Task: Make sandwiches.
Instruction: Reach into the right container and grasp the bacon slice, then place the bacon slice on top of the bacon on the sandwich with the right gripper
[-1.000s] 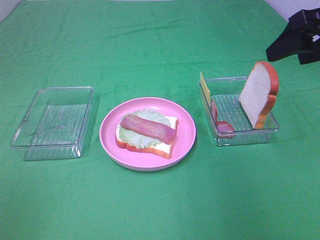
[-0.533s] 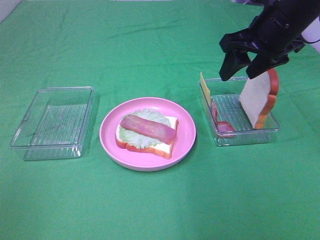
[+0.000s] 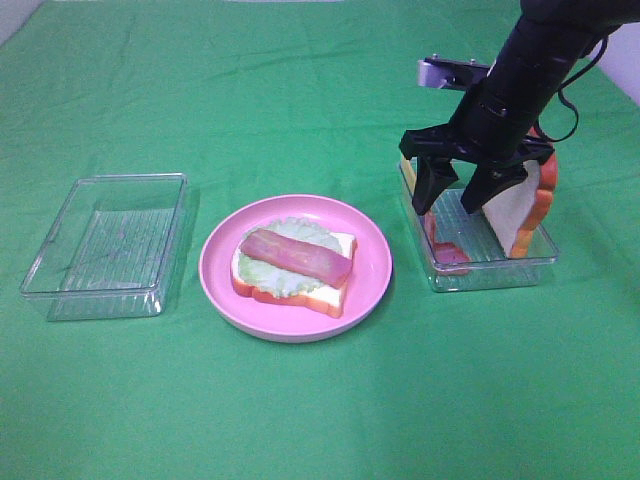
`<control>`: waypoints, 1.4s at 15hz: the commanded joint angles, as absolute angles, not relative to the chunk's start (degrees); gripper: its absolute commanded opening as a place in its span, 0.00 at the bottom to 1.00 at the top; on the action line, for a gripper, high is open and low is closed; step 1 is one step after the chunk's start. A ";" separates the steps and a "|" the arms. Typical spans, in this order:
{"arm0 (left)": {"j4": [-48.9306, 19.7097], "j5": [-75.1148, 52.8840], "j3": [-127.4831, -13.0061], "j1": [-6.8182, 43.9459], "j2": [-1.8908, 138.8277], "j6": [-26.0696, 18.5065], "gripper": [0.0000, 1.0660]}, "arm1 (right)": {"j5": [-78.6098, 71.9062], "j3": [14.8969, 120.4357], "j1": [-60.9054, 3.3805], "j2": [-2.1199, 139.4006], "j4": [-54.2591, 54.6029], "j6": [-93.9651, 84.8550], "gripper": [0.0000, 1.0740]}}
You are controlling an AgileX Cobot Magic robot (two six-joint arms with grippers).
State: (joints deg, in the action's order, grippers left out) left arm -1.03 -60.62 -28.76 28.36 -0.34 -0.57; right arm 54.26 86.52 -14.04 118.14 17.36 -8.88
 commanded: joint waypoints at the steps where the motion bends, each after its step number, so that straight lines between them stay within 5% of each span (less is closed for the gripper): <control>1: -1.49 -59.93 -28.59 28.48 -1.60 -0.52 0.73 | 52.02 86.46 -14.15 120.38 17.70 -8.59 0.53; 3: -1.49 -59.93 -28.59 28.48 -1.60 -0.52 0.73 | 52.02 86.46 -14.15 121.35 18.28 -8.59 0.46; 9: -1.49 -59.93 -28.59 28.48 -1.60 -0.52 0.73 | 52.94 86.46 -14.15 120.44 18.96 -8.59 0.00; 16: -1.49 -59.93 -28.59 28.48 -1.60 -0.52 0.73 | 56.72 86.46 -14.15 110.24 19.42 -8.59 0.00; 21: -1.49 -59.93 -28.59 28.48 -1.60 -0.52 0.73 | 61.82 86.46 -14.15 102.90 29.16 -11.92 0.00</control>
State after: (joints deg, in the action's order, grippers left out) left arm -1.03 -60.56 -28.76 28.36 -0.34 -0.57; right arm 61.08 86.69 -14.21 103.30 28.07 -10.94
